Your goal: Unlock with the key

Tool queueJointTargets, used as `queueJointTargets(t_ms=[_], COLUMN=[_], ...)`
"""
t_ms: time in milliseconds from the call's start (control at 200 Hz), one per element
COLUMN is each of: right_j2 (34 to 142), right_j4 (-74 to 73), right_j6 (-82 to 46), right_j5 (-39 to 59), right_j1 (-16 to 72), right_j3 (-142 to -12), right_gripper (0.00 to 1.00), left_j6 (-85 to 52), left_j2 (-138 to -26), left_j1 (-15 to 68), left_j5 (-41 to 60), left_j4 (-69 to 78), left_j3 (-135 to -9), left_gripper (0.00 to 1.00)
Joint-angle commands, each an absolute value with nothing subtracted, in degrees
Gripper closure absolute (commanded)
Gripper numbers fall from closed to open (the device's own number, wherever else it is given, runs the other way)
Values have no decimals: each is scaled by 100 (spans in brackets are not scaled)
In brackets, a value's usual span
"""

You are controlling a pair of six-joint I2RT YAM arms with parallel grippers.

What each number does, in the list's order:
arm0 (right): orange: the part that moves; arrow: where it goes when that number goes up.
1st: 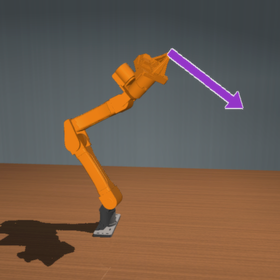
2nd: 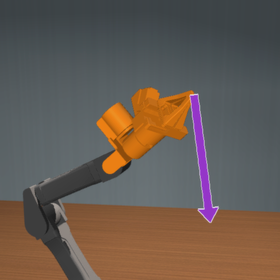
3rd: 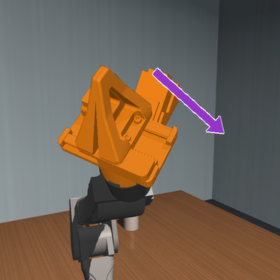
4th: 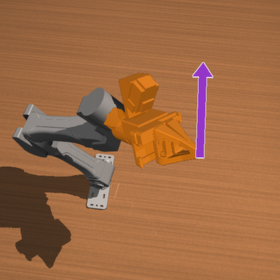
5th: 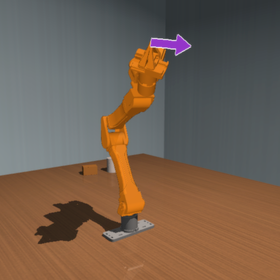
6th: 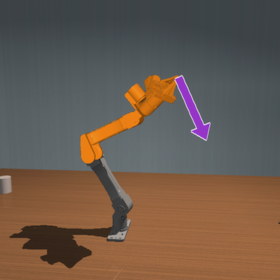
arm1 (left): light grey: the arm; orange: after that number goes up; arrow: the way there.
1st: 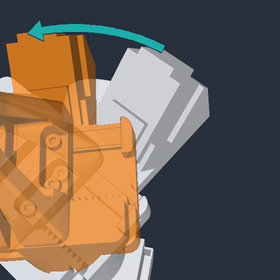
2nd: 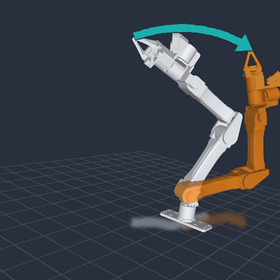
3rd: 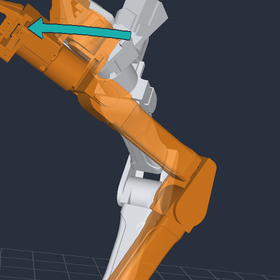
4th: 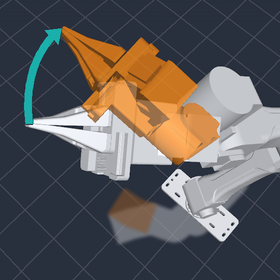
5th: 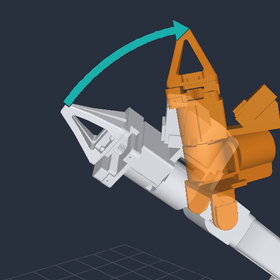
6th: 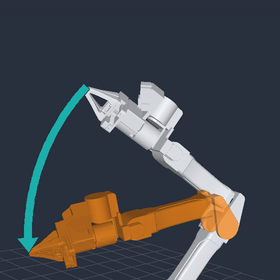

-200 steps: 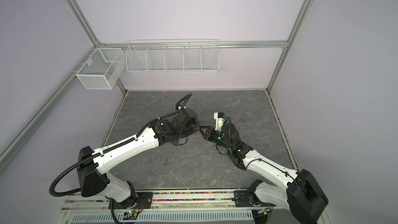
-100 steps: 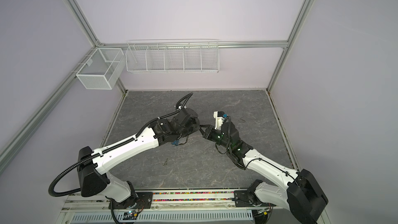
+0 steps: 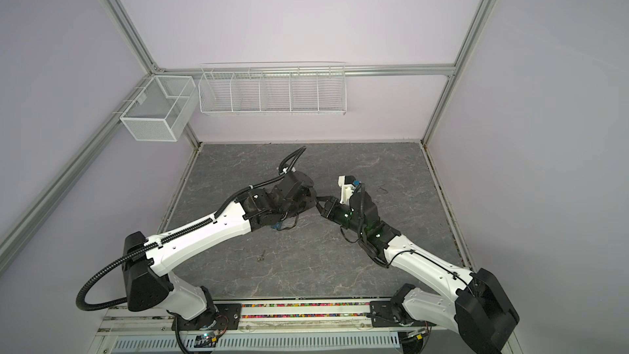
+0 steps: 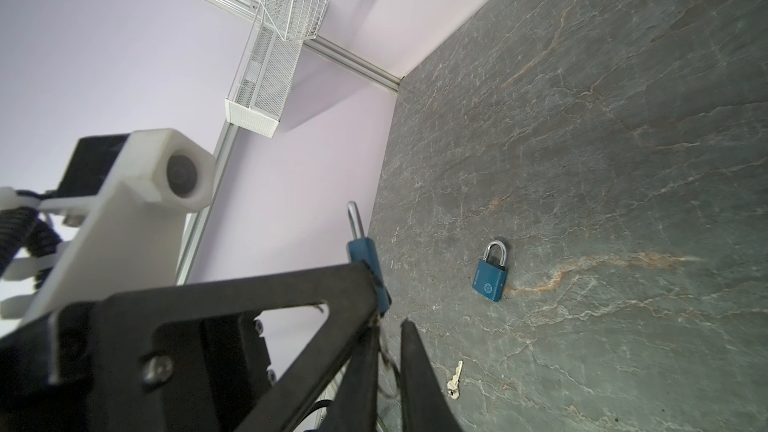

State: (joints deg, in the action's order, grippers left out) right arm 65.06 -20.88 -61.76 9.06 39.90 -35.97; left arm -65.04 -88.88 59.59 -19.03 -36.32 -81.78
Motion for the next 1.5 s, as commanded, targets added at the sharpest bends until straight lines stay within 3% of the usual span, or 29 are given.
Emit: queueJointTargets(t_ms=[0,185,850,1494], right_j2=[6591,6632,6675,6359], right_j4=[-2253,-2383,-3505,-3536], right_j6=[-6407,-6614,-7767,-7894], right_j5=[975,1003,1257,1060], right_j1=[4033,4034,4008,3952], right_j3=[-3772,-3701,-3533,-3440], right_gripper=[87,94,94,94], left_j6=[-6549,-6668,-7163,-7273], left_j2=[-8807,-8752,-7863,-7689], left_j1=[6012,5995,5845,5836], left_j5=[-1908,-1721,-1007,-685], left_j4=[-3598,-3364,-1711,-1020], left_j3=[-8303,-8197,-6794,-6618], left_gripper=[100,100,100,100])
